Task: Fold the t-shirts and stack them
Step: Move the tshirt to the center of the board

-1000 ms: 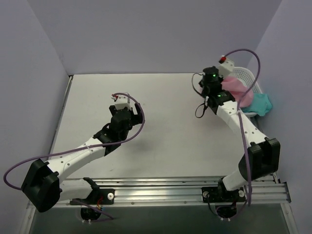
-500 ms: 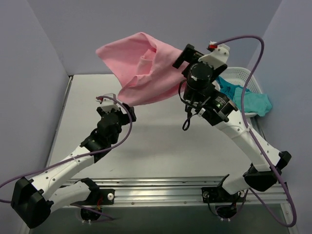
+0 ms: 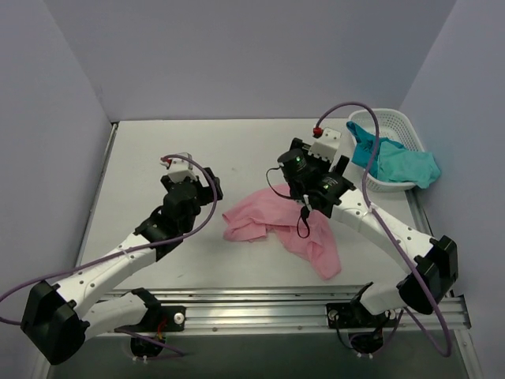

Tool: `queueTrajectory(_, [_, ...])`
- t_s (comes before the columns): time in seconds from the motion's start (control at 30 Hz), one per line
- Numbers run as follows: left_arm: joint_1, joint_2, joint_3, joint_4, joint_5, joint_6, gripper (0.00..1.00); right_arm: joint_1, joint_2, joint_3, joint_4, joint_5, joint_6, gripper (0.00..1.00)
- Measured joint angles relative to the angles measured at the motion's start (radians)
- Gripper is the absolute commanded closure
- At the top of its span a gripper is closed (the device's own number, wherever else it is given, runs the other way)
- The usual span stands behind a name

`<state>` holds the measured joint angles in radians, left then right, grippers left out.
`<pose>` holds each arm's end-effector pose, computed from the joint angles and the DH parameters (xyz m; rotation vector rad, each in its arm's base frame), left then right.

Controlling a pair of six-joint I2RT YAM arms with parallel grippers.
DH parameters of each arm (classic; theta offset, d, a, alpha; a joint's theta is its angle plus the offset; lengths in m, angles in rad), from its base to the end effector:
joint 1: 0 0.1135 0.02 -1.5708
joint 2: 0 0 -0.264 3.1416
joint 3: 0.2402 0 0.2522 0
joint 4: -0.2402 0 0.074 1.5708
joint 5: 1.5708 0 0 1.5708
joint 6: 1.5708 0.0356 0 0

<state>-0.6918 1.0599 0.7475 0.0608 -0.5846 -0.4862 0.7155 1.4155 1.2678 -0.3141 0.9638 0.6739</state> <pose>0.1996 -0.1398 0.2998 -0.2258 1.7765 -0.3149 0.2567 0.1844 0.3556 0.5270 1.7502 -0.0093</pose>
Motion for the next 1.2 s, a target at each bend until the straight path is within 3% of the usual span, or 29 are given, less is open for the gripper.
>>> queueTrajectory(0.3, [-0.032,0.157,0.018,0.004,0.05,-0.042,0.06,0.092,-0.132,-0.191,0.062,-0.173,0.05,0.0])
queueTrajectory(0.63, [-0.269,0.322,-0.015,0.033,-0.032,-0.154,0.03,0.372,-0.156,-0.393,0.01,-0.206,0.242,0.0])
queueTrajectory(0.97, [-0.282,0.397,-0.169,0.076,-0.133,-0.249,0.04,0.393,-0.232,-0.41,-0.068,-0.164,0.321,0.0])
queueTrajectory(1.2, [-0.278,0.499,-0.186,0.163,-0.155,-0.253,0.04,0.393,-0.242,-0.409,-0.103,-0.138,0.333,0.0])
